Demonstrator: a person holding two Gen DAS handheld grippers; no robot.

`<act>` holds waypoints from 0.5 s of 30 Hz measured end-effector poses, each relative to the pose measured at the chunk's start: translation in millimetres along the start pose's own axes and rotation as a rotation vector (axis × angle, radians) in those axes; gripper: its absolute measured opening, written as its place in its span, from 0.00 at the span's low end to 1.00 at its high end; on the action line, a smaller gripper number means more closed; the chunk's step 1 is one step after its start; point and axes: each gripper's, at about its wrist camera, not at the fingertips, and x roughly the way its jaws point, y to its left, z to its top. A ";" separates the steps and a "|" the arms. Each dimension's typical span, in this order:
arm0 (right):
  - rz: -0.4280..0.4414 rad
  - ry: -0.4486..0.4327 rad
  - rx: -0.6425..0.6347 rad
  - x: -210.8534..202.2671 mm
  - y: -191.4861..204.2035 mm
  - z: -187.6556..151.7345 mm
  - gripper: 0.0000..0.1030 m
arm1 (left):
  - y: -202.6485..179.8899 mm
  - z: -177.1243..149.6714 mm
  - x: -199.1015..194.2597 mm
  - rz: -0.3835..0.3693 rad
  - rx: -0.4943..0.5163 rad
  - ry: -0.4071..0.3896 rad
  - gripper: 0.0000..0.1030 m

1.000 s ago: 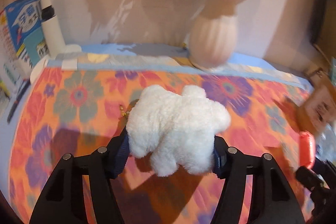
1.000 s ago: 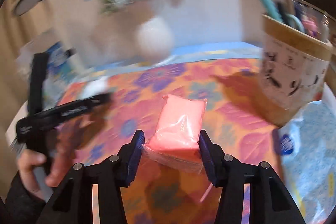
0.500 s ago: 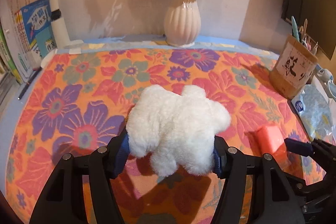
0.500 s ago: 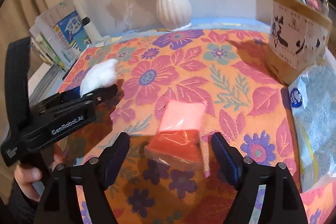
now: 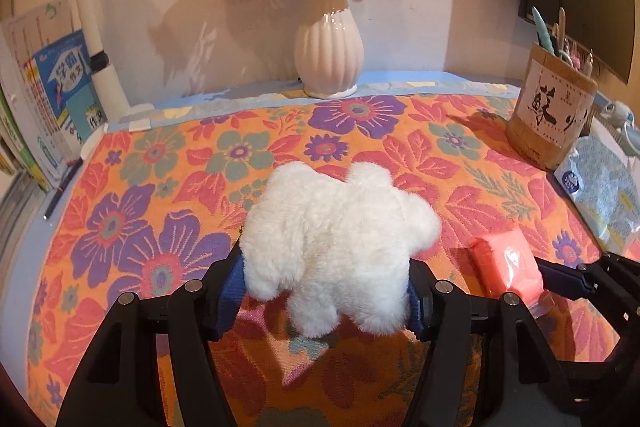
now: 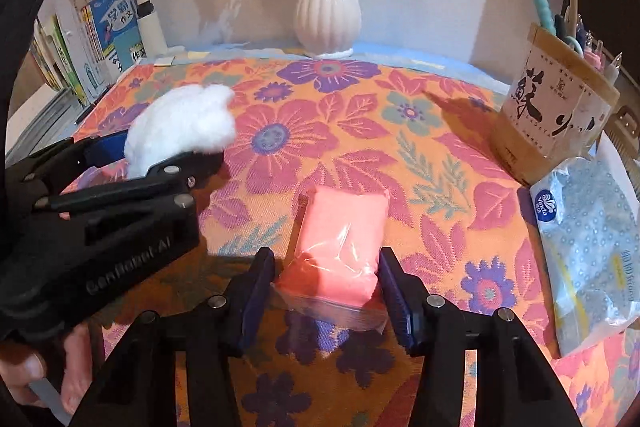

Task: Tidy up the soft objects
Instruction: 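Grasp the pink packet with the right tool while the left tool grasps the white plush bear, then carry the pink packet and white plush bear to the glass tray and release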

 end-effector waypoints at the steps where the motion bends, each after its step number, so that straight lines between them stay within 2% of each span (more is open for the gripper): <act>1: 0.006 -0.006 0.007 -1.1 -2.0 0.0 0.50 | -1.0 -0.1 -0.2 0.006 0.008 -0.002 0.60; 10: 0.005 -0.048 -0.022 -9.1 6.8 -3.5 0.50 | -3.8 -0.3 -0.2 0.031 0.025 -0.001 0.60; 15: 0.035 -0.097 0.029 -20.4 -4.3 -2.9 0.50 | -1.9 0.6 -1.6 0.045 0.020 -0.003 0.60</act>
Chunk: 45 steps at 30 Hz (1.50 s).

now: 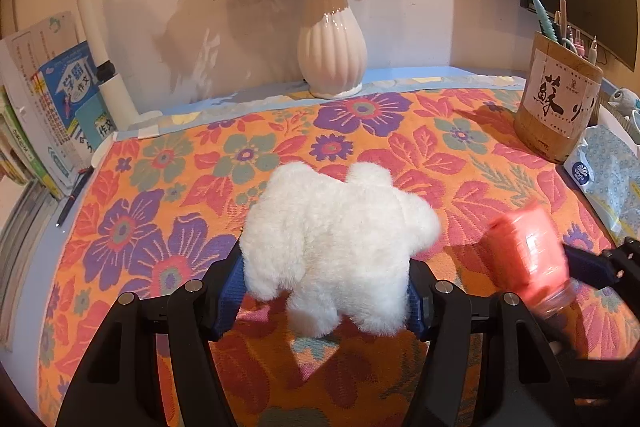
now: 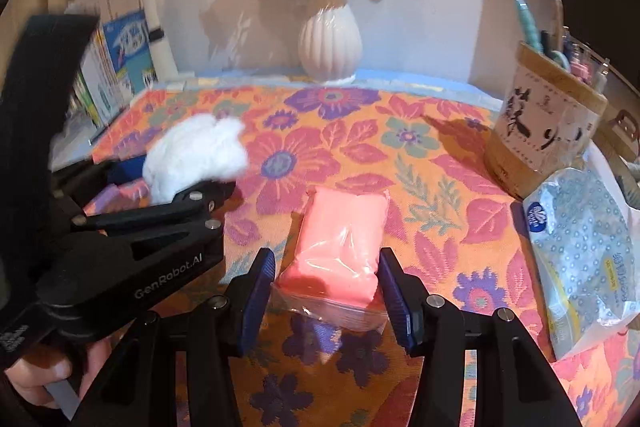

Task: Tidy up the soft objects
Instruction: 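Carry the pink packet and white plush bear to the glass tray and release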

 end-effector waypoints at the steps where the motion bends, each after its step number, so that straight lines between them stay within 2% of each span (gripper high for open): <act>1: 0.017 -0.010 0.018 -3.4 -3.9 0.8 0.50 | 0.1 1.0 -2.5 0.007 -0.003 -0.006 0.60; 3: 0.044 -0.030 0.059 -12.6 -14.6 3.4 0.50 | -4.3 3.7 -7.2 0.015 0.008 -0.009 0.60; 5: 0.027 -0.047 0.076 -21.9 -24.8 7.4 0.50 | -11.3 9.2 -16.8 0.006 0.017 -0.032 0.60; 11: -0.017 -0.153 0.147 -64.2 -66.4 30.3 0.50 | -42.5 54.4 -58.8 -0.090 0.013 -0.144 0.60; 14: -0.077 -0.217 0.176 -92.9 -91.9 40.0 0.50 | -66.1 78.7 -76.3 -0.124 0.029 -0.193 0.60; 18: -0.172 -0.368 0.251 -149.7 -140.7 45.4 0.50 | -102.4 102.7 -91.7 -0.207 0.068 -0.205 0.60; 22: -0.224 -0.422 0.389 -182.6 -204.1 46.3 0.50 | -153.1 127.3 -102.0 -0.298 0.131 -0.212 0.60; 24: -0.230 -0.414 0.460 -188.2 -236.7 44.2 0.50 | -174.8 135.8 -103.6 -0.353 0.150 -0.210 0.61; 27: -0.283 -0.371 0.563 -187.8 -281.2 38.1 0.50 | -216.4 147.3 -98.6 -0.426 0.190 -0.194 0.61; 31: -0.337 -0.320 0.660 -186.3 -328.5 31.4 0.50 | -251.7 155.3 -84.0 -0.460 0.217 -0.161 0.61; 34: -0.385 -0.294 0.689 -184.5 -350.7 32.8 0.50 | -274.3 161.4 -71.8 -0.470 0.221 -0.128 0.61; 37: -0.425 -0.269 0.708 -180.8 -369.2 34.6 0.50 | -290.9 166.0 -61.7 -0.453 0.234 -0.131 0.64; 39: -0.468 -0.211 0.717 -171.1 -381.6 36.0 0.50 | -298.9 165.7 -56.8 -0.458 0.227 -0.118 0.67; 42: -0.444 -0.154 0.744 -157.0 -399.6 30.0 0.55 | -312.1 161.8 -45.2 -0.491 0.250 -0.086 0.79; 43: -0.432 -0.150 0.756 -156.2 -402.9 26.2 0.58 | -314.5 159.8 -43.0 -0.489 0.262 -0.082 0.80; 45: -0.422 -0.151 0.767 -158.9 -403.2 18.6 0.59 | -317.2 152.9 -41.0 -0.455 0.286 -0.082 0.80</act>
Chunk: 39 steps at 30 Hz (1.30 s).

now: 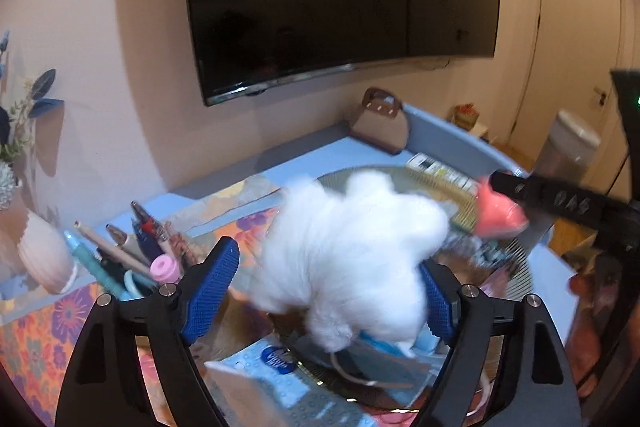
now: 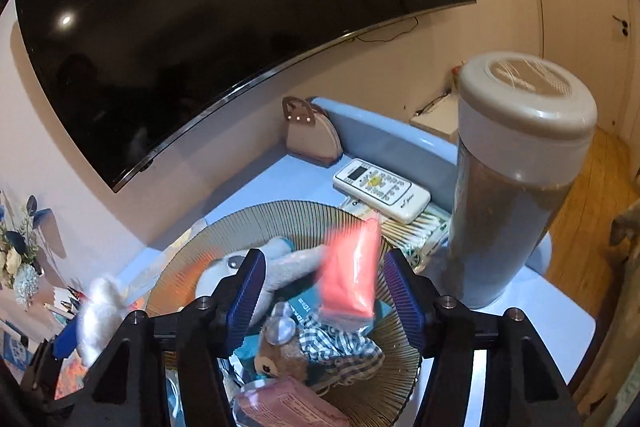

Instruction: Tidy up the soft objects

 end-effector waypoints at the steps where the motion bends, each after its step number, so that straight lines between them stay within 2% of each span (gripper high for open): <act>1: 0.000 -0.002 0.000 -2.6 -0.7 -2.0 0.59 | -0.2 -3.1 -0.5 0.002 0.004 0.004 0.80; 4: 0.012 -0.003 0.000 -14.8 1.1 -10.2 0.60 | 7.7 -11.4 -10.2 -0.028 -0.012 0.015 0.80; 8: 0.046 -0.012 -0.040 -39.8 23.5 -27.6 0.63 | 30.3 -22.3 -43.9 -0.014 -0.048 -0.015 0.80; 10: 0.086 -0.022 -0.080 -55.9 44.3 -39.9 0.63 | 48.0 -31.5 -70.1 -0.001 -0.077 -0.040 0.80; 12: 0.129 -0.029 -0.142 -69.4 71.2 -53.5 0.63 | 66.7 -39.7 -92.2 0.017 -0.102 -0.062 0.86; 15: 0.191 -0.031 -0.232 -87.2 113.2 -77.3 0.67 | 108.1 -61.3 -133.7 0.113 -0.169 -0.097 0.87; 17: 0.236 -0.017 -0.282 -95.1 141.6 -95.9 0.80 | 142.8 -77.5 -162.4 0.183 -0.231 -0.098 0.87; 20: 0.301 0.008 -0.359 -99.0 182.3 -128.4 0.81 | 191.2 -105.8 -211.6 0.323 -0.302 -0.119 0.87; 23: 0.342 0.043 -0.470 -93.4 231.2 -173.2 0.81 | 225.0 -133.8 -239.7 0.437 -0.344 -0.106 0.99; 25: 0.370 0.069 -0.517 -84.9 259.4 -206.3 0.82 | 243.9 -156.5 -237.1 0.528 -0.347 -0.029 0.99; 26: 0.374 0.074 -0.538 -79.3 269.6 -221.1 0.82 | 250.3 -165.5 -233.8 0.546 -0.346 -0.014 0.99; 30: 0.359 0.039 -0.654 -60.6 304.2 -277.9 0.82 | 268.6 -206.8 -214.3 0.548 -0.376 -0.046 0.99; 33: 0.328 0.003 -0.707 -51.9 314.8 -293.7 0.82 | 274.7 -225.3 -189.9 0.537 -0.370 -0.061 0.99; 39: 0.328 0.000 -0.673 -32.1 309.9 -297.7 0.82 | 277.5 -247.0 -157.8 0.500 -0.422 -0.059 0.99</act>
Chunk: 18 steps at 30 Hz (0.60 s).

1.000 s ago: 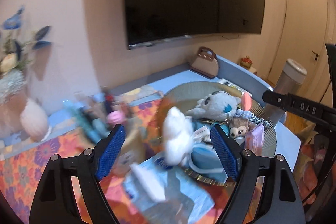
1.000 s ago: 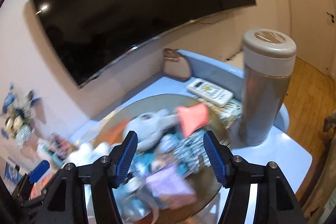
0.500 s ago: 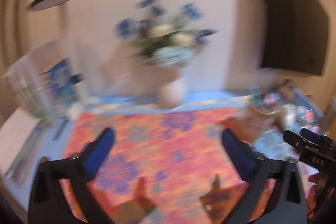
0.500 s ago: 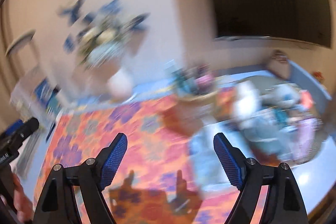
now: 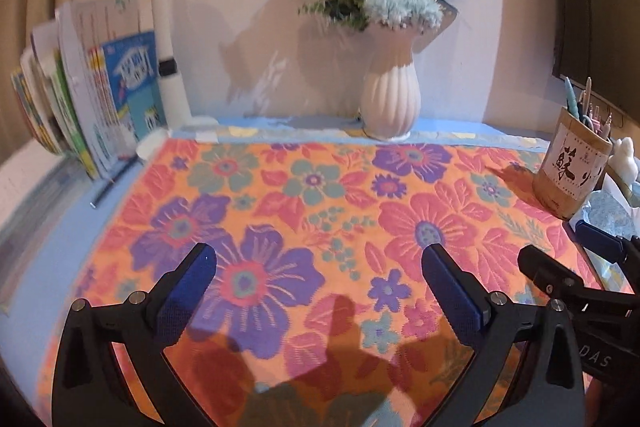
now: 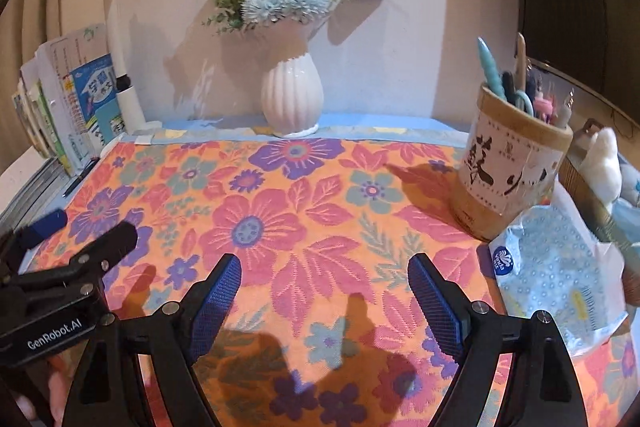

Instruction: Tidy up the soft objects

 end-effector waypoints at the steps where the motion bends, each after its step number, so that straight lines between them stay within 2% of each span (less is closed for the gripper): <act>1: -0.004 0.001 0.014 2.7 -2.4 -1.7 0.82 | 0.6 -3.8 5.7 0.010 -0.003 0.014 0.99; 3: 0.000 -0.005 0.032 3.5 -4.5 -0.6 0.82 | 1.4 -2.8 5.5 -0.004 -0.005 0.017 0.99; 6: -0.025 -0.037 0.023 -1.9 -1.8 -1.9 0.89 | 6.1 -3.9 -1.4 -0.023 -0.029 -0.024 0.99; 10: -0.037 -0.042 -0.020 -2.5 7.2 -2.9 0.94 | 8.4 -3.8 -0.6 -0.017 -0.038 -0.024 0.99; 18: -0.048 -0.043 -0.030 -2.2 9.3 -3.7 0.95 | 8.8 -4.4 -0.3 0.004 -0.041 -0.024 0.99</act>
